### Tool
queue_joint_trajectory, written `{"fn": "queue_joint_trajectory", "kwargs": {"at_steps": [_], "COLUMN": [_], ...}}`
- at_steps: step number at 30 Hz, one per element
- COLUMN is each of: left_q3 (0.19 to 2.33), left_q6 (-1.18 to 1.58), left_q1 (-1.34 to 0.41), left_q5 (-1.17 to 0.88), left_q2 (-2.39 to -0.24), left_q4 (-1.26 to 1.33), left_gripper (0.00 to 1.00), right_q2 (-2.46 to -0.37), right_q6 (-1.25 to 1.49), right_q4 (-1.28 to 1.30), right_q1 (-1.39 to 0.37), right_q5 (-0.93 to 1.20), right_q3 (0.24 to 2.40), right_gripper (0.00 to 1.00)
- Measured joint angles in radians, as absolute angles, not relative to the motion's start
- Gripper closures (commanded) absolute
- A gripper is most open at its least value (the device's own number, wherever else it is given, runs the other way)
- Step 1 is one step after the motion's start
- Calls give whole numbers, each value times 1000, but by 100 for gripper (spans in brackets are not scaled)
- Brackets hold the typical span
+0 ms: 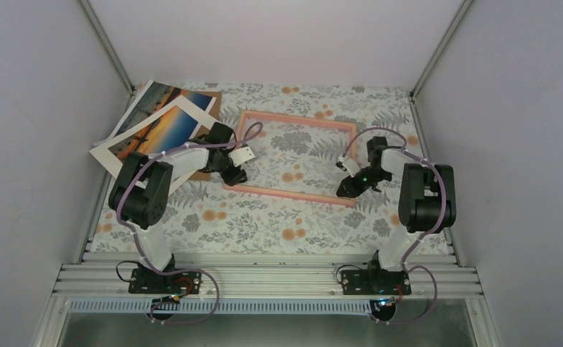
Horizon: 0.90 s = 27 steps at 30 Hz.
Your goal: Put the photo into the frame
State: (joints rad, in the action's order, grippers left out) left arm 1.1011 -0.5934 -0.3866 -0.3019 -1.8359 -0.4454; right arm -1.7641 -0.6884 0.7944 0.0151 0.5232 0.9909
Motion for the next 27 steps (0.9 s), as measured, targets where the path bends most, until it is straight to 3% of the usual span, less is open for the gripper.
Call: {"fn": "queue_joint_trajectory", "kwargs": {"at_steps": [5,9,16,27], "left_q3": [1191,1349,1370,1184], "left_q6": [-514,-436,-425,-353], "left_q1": [-318,-186,10,356], "left_q5": [-379,-392,-315,-255], "left_q2": [-1810,-1811,-1758,-1547], "left_q4": [-500,-502,-537,-583], "left_gripper": [18,0,0,0], "right_q2": [-1742,-1728,-1712,-1711], "right_q6": [-700,-703,-662,-553], "right_q4": [810,824,864,793], "right_q1": [42,57,61,36], "right_q5": [501,484,547,669], "right_q3": [981,981,1074,1230], "right_gripper": [76,67,35,25]}}
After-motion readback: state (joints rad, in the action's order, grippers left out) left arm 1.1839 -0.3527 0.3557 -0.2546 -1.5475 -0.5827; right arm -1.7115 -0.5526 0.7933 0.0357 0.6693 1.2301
